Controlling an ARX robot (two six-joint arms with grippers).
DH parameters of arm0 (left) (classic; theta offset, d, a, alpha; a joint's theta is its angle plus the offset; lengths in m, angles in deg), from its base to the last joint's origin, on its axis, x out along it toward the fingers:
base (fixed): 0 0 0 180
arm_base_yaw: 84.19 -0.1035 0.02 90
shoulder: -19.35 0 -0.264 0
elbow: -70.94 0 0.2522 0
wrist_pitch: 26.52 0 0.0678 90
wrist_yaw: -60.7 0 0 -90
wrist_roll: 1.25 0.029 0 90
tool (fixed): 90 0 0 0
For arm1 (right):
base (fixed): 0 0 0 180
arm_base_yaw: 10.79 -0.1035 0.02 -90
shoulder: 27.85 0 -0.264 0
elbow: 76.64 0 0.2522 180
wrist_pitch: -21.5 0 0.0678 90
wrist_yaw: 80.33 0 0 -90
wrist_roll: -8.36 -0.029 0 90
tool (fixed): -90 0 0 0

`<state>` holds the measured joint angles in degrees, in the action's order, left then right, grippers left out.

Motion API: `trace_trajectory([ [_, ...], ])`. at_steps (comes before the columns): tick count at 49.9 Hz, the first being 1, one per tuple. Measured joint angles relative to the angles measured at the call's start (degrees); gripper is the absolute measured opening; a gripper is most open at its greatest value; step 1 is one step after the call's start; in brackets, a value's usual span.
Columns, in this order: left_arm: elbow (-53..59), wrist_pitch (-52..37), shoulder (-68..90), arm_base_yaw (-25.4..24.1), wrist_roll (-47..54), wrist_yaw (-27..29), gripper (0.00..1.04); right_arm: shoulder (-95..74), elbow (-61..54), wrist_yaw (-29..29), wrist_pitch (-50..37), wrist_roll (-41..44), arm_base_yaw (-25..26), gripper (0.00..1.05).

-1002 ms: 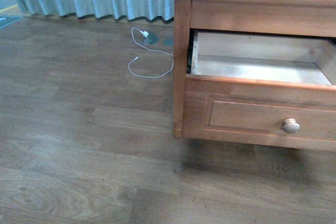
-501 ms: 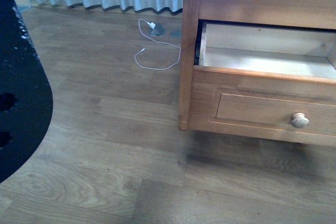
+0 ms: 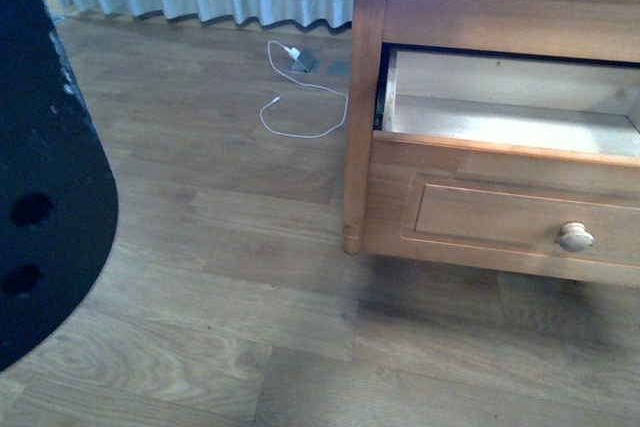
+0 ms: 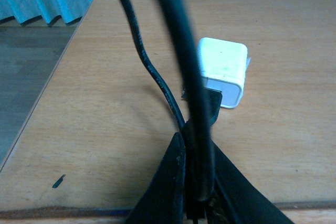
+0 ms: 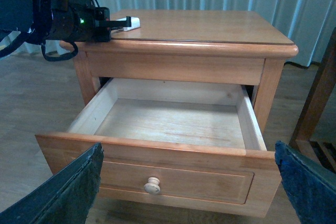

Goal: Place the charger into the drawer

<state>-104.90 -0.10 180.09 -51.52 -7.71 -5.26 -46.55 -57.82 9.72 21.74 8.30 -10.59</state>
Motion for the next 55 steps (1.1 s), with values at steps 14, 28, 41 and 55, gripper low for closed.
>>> trace_trajectory([
  [14,37.99,-18.43,-21.22,-1.62,-0.04,-2.12,0.06,0.00,0.00,-0.02,0.00,0.00,0.00,0.97],
  [28,66.79,-23.21,-45.66,-1.75,-2.67,-10.58,0.06,0.02,0.00,0.00,0.02,0.00,0.00,0.97],
  [41,79.17,-21.07,-53.77,-3.65,-5.46,-25.16,0.06,0.02,0.00,0.00,0.02,0.00,0.00,0.97],
  [55,75.25,-20.50,-44.44,-2.93,-4.15,-34.32,0.06,0.02,0.00,0.00,0.02,0.00,0.00,0.97],
])
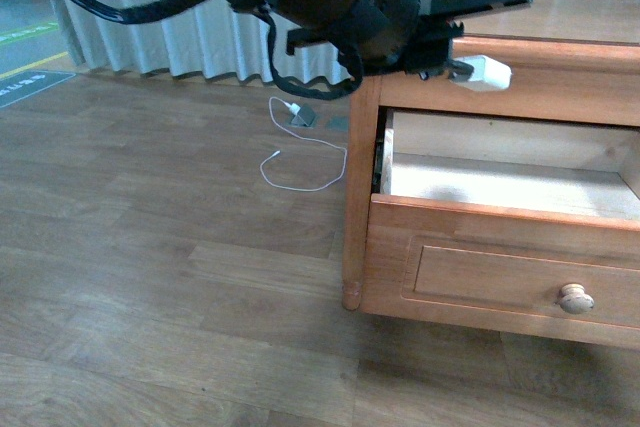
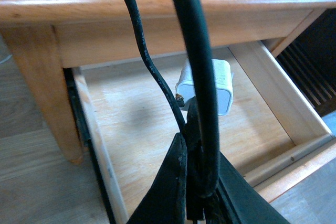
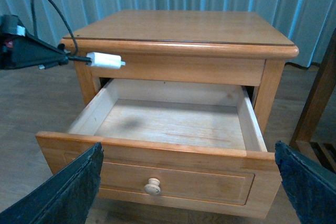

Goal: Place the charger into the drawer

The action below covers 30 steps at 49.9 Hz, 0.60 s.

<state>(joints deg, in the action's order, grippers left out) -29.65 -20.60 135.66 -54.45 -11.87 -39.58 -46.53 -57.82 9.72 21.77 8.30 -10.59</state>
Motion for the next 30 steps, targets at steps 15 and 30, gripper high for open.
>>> trace_trajectory([
  [15,-10.08,2.58,10.01,2.45,1.79,-1.38,0.15,0.00,0.00,0.00,0.00,0.00,0.00,0.97],
  [30,4.66,-4.17,-5.77,-1.75,4.52,10.45,0.81,0.00,0.00,0.00,0.00,0.00,0.00,0.97],
])
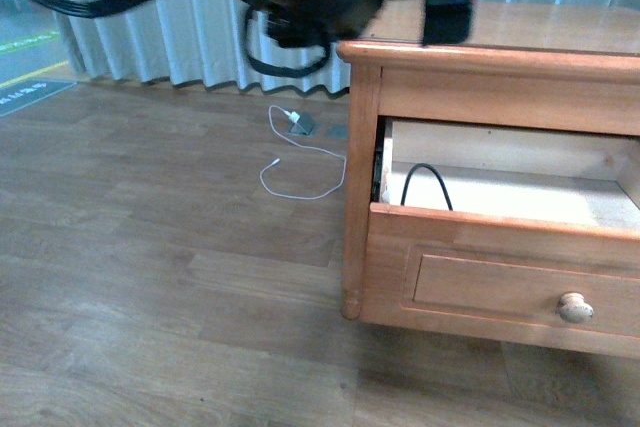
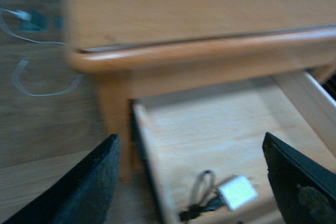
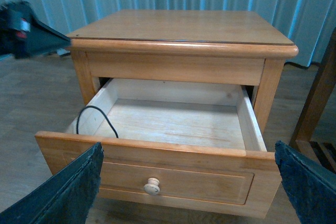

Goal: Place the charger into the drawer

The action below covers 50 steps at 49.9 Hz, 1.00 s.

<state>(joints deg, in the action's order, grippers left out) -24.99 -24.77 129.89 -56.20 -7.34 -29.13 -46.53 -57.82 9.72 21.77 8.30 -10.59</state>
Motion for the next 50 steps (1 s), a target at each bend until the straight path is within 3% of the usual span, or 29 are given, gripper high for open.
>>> trace_trajectory([
  [5,9.70,-2.34,-10.97,-4.57,1.92,6.32,1.01,0.00,0.00,0.00,0.00,0.00,0.00,0.97],
  [15,28.35,-2.75,-33.94,-10.36,2.56,5.53,0.99,0.00,0.00,-0.02,0.00,0.00,0.00,0.97],
  [24,40.76,2.34,-51.80,-14.12,1.25,3.82,0.99,0.00,0.00,0.00,0.00,0.00,0.00,0.97],
  [40,54.60,14.21,-79.60,-12.20,-0.74,12.76,0.99,0.00,0.00,0.00,0.00,0.00,0.00,0.97],
  [50,56.52,14.40,-82.18,-11.96,-1.70,13.20,0.99,0.00,0.00,-0.04,0.00,0.00,0.00,0.97],
])
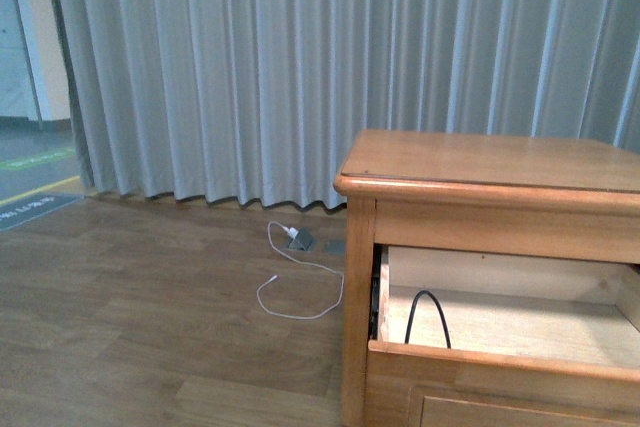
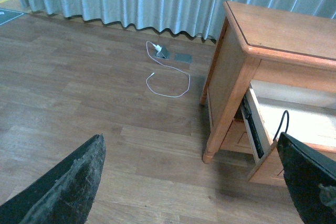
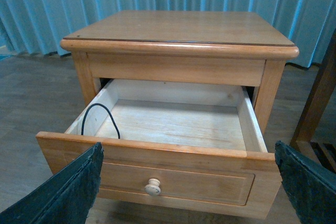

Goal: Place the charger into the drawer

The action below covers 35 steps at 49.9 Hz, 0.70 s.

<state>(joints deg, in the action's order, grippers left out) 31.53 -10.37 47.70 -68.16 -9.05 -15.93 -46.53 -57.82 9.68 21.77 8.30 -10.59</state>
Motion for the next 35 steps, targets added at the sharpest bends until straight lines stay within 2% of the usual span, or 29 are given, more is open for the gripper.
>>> trace_trajectory([
  [6,0.46,-1.05,-0.39,0.11,0.63,0.87,0.97,0.00,0.00,0.04,0.00,0.00,0.00,0.97],
  [11,4.81,-7.10,-2.73,-1.33,4.59,0.48,0.79,0.00,0.00,0.02,0.00,0.00,0.00,0.97],
  [27,14.71,-9.31,-10.08,-8.35,7.10,-6.08,0.20,0.00,0.00,0.04,0.00,0.00,0.00,0.97],
  [30,16.52,-9.31,-11.87,-13.44,7.32,-12.26,0.04,0.00,0.00,0.02,0.00,0.00,0.00,0.97],
  [35,18.27,-9.31,-13.75,-15.72,7.37,-12.98,0.04,0.00,0.00,0.02,0.00,0.00,0.00,0.97],
])
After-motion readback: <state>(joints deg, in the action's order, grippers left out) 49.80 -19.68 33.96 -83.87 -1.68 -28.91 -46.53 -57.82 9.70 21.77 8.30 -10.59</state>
